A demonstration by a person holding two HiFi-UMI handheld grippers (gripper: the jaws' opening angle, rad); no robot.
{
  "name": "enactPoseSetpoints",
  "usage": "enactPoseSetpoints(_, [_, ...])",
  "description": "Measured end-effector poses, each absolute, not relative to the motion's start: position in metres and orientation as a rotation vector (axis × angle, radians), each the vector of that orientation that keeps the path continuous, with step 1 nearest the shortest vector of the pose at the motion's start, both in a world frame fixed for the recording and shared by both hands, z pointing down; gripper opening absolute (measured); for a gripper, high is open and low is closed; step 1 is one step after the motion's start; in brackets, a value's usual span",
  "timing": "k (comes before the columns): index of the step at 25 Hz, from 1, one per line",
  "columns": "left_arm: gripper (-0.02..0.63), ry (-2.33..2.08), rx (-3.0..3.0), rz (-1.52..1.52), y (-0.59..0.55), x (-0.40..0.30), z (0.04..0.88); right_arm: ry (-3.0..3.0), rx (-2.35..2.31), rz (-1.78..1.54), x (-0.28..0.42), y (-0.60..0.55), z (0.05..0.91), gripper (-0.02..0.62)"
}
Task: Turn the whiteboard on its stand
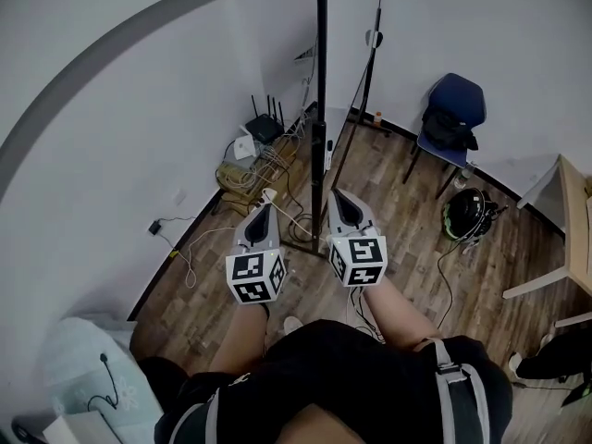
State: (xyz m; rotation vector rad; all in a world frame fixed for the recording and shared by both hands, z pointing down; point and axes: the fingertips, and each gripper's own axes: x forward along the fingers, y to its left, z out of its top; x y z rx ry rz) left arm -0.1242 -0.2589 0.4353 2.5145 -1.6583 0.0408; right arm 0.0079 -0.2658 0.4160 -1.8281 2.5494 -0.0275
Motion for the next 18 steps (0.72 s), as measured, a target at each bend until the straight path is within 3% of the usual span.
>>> enactPoseSetpoints(12, [0.008, -1.59, 2.514, 0.076, -0.34, -0.114, 0.453, 2.589, -1.847, -0.088, 0.01, -0.344, 0.447, 0.012])
enactPoseSetpoints(18, [0.008, -1.652, 2.479, 0.122, -0.364, -0.112, 0.453, 2.644, -1.866, -0.135, 0.012, -0.4, 0.471, 0.179])
